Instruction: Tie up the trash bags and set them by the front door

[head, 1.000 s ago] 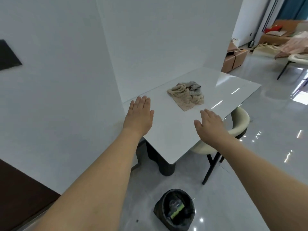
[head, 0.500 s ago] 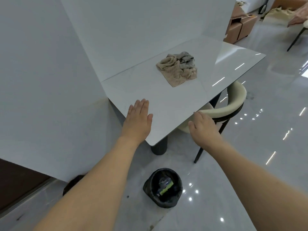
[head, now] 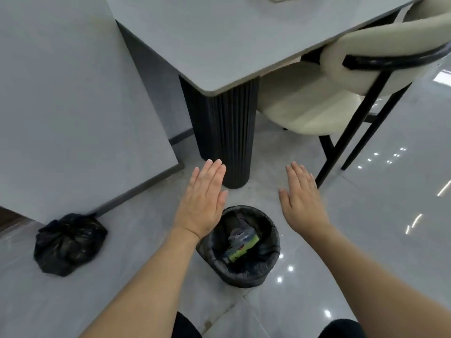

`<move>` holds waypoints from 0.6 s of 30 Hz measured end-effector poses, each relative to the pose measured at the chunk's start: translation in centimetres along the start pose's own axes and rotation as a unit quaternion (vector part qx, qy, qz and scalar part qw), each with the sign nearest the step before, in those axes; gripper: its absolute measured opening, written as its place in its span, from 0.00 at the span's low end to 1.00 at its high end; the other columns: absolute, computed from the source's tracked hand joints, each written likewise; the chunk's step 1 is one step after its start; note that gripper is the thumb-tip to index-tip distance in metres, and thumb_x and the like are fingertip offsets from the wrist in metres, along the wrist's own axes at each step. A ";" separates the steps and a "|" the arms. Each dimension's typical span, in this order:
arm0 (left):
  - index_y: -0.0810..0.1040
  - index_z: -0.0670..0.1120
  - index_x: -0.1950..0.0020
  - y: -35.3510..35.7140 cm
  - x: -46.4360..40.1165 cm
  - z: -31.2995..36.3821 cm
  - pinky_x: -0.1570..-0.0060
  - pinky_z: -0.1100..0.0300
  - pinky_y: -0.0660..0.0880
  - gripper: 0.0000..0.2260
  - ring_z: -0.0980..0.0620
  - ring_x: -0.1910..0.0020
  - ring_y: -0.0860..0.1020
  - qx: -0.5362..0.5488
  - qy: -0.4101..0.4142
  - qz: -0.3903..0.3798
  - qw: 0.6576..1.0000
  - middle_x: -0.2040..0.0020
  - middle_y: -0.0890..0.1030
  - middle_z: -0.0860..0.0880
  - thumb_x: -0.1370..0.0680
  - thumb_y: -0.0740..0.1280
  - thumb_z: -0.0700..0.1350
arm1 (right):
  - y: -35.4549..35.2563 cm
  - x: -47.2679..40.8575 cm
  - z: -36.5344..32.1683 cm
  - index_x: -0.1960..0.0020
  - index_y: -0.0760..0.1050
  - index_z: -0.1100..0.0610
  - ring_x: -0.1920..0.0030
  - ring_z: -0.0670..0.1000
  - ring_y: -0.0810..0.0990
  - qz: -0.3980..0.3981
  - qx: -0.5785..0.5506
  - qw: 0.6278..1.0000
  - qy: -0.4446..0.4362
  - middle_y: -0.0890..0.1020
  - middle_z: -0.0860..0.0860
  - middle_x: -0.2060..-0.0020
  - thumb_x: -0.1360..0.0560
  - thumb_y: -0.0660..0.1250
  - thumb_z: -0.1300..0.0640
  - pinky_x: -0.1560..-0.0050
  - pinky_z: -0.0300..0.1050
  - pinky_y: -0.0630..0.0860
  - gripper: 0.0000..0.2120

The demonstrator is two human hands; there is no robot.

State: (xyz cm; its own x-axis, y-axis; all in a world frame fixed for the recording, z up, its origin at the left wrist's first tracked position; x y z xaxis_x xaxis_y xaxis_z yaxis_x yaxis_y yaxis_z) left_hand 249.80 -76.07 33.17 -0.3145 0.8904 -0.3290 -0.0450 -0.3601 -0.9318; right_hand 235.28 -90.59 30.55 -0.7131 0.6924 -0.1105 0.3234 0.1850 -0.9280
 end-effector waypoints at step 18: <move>0.76 0.48 0.51 35.0 16.8 -15.0 0.48 0.56 0.66 0.12 0.47 0.56 0.74 0.415 -0.580 -0.253 0.653 0.52 0.78 0.47 0.19 0.55 0.51 | 35.0 11.3 20.4 0.51 0.70 0.55 0.61 0.56 0.74 -0.228 -0.410 0.702 0.536 0.73 0.54 0.56 0.24 0.59 0.50 0.60 0.48 0.71 0.09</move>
State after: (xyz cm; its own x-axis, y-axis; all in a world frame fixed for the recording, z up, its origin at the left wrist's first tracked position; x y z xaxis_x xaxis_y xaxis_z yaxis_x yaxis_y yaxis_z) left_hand 257.13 -69.57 -7.26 -0.5455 0.3171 0.7758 -0.7693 -0.5568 -0.3133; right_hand 225.89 -90.50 -10.47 -0.1235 0.4758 0.8708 0.7762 0.5930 -0.2140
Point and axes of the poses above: each hand's wrist, its own x-axis away from the middle knuckle, its own y-axis out of the palm, z = x × y, the point moved 9 cm from there along -x, towards the middle knuckle
